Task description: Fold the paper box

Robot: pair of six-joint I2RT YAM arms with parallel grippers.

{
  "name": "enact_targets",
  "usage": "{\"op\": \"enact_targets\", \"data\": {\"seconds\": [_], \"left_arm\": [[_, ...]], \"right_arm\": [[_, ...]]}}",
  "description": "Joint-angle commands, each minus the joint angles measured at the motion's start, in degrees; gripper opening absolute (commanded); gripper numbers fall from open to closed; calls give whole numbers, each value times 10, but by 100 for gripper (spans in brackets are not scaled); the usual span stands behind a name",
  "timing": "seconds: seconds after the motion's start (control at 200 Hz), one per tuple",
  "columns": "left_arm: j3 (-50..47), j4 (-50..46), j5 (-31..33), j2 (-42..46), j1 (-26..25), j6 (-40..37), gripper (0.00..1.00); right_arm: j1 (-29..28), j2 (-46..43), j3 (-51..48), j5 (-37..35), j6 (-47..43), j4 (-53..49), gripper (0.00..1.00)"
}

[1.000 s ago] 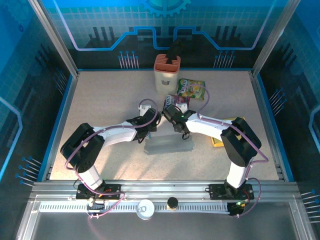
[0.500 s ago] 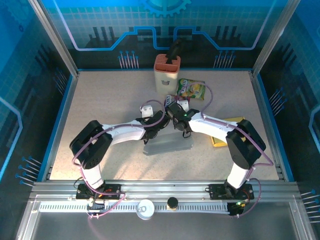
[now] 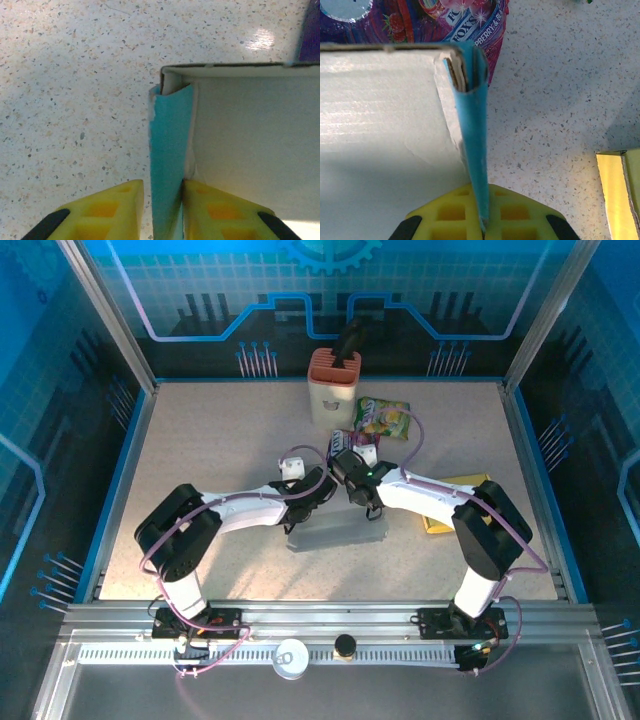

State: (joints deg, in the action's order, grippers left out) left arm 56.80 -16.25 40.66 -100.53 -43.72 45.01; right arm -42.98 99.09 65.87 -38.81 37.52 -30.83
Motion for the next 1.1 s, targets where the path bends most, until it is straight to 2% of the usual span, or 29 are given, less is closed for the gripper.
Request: {"op": "enact_targets", "data": {"seconds": [0.0,0.09,0.22,0.48,0.695,0.785,0.905,0.97,1.096], "left_arm": [[1,-44,-8,-9,4,0,24],[11,-53,-2,-23,6,1,18],[37,-86,8,-61,5,23,0],[33,-94,19,-74,4,62,0],[31,-75,14,-58,1,44,0],[22,-67,9,-27,-1,32,32],[-4,-45,-8,41,-3,20,57],[-12,-40,-25,75,-2,12,65],[-15,-51,-44,128,-3,2,69]], "right_arm": [[-7,-6,-3,-28,8,-9,0],[-8,-10,-6,-31,10,-7,0],[-8,-14,-12,-32,13,-1,0],[-9,-25,-31,-36,12,17,0],[-9,-31,-36,-39,10,21,0],[-10,-27,-36,-40,12,19,0],[-8,-14,-28,-49,28,0,0],[-9,0,-14,-58,48,-27,0],[-8,39,27,-69,95,-98,0]]}}
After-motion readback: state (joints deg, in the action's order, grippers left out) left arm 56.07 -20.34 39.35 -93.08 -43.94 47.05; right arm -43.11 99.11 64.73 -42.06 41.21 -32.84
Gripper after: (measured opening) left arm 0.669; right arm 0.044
